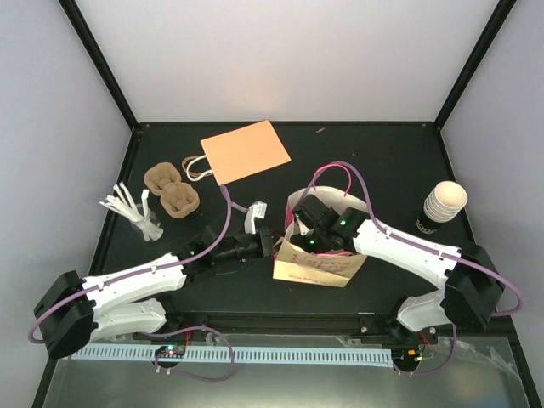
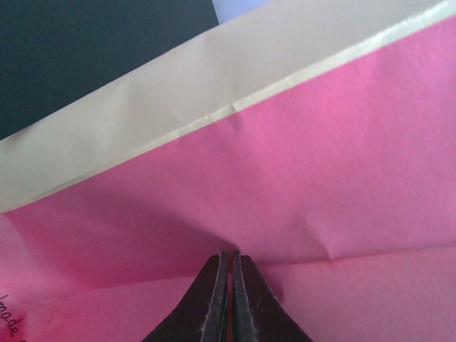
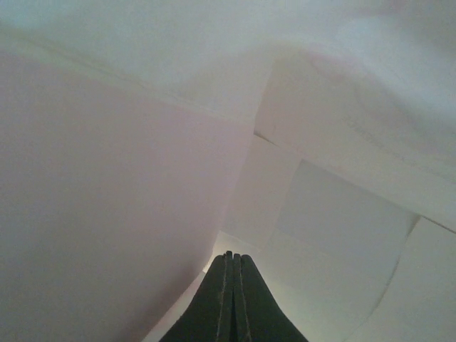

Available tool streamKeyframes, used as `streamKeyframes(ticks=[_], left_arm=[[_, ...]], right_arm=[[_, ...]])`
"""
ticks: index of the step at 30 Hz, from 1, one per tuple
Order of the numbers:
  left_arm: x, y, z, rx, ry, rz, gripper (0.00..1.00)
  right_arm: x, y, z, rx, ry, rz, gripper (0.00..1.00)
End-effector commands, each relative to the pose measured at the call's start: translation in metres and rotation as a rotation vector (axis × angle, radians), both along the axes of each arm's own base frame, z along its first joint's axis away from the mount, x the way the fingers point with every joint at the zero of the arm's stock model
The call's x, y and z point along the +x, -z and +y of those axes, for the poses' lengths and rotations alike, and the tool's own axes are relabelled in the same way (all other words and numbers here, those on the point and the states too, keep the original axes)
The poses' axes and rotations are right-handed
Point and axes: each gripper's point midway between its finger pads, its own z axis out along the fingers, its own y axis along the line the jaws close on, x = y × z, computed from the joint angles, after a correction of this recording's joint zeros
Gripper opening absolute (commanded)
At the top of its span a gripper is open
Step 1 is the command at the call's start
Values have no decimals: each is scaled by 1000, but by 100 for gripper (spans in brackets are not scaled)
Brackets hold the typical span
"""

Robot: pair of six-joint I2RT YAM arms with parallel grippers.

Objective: Pack the takeout coffee

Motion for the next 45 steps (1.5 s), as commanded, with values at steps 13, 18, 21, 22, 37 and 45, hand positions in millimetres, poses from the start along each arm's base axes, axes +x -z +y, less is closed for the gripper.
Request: streamKeyframes(ticks=[13, 18, 21, 22, 37, 45], left_arm=[[-11, -13, 4, 28, 12, -47, 16], [-3, 4, 31, 79, -49, -44, 30], [1, 15, 50, 120, -86, -51, 35], [3, 18, 56, 136, -103, -56, 37], [3, 45, 82, 187, -91, -71, 70], [1, 76, 44, 171, 67, 36, 28]], right_arm=[[12, -16, 7, 126, -6, -51, 1], [8, -8, -1, 101, -19, -53, 1], [5, -5, -2, 100, -28, -50, 1], [4, -4, -3, 98, -30, -48, 1], [-1, -1, -3, 100, -60, -35, 1], [-5, 2, -3, 102, -68, -17, 1]])
